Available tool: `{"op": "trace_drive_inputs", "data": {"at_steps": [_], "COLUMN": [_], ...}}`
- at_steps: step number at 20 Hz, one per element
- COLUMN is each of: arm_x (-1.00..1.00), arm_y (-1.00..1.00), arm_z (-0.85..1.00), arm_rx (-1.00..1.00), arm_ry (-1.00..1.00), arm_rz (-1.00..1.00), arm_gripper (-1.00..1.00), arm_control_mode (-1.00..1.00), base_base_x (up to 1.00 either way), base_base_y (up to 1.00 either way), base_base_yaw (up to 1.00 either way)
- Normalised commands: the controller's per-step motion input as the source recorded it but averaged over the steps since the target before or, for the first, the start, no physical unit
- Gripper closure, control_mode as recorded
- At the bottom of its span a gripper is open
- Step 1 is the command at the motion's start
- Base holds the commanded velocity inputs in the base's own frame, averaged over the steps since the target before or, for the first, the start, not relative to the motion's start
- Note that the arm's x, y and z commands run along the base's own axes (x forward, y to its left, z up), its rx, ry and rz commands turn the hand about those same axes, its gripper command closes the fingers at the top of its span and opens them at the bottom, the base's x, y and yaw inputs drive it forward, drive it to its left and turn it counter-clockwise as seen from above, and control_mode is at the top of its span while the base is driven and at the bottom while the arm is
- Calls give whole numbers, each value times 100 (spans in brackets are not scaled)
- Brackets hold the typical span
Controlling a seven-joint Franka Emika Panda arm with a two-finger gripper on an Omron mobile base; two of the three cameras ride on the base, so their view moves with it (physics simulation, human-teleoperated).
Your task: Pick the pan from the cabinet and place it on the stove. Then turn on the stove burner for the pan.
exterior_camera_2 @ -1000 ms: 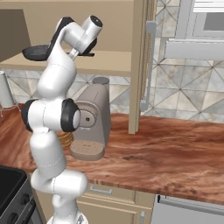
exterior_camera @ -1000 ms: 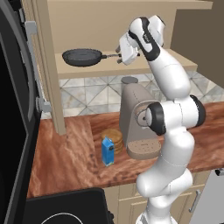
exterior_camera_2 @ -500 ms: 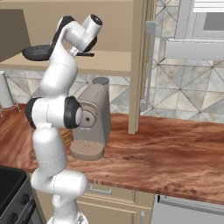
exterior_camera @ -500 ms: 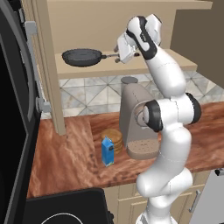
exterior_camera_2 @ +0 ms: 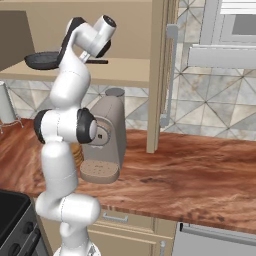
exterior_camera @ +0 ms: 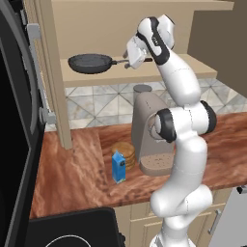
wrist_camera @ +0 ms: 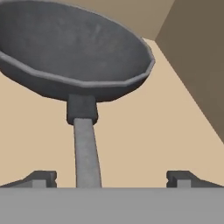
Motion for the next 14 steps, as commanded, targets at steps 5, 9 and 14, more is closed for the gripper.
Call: {"op": "trace_drive_inputs", "data": {"at_steps": [5,9,14], "arm_x": [0,-1,-2], "arm_y": [6,0,0], "arm_z": [-34,-13,-7], "arm_rx": [0,0,1], "arm_ry": [0,0,-1], "arm_rz": [0,0,0], "arm_gripper": [100,100,100], "arm_control_mode": [-100,-100,-100], "base_base_x": [0,0,0], "base_base_y": [0,0,0], "base_base_yaw": [0,0,0]}}
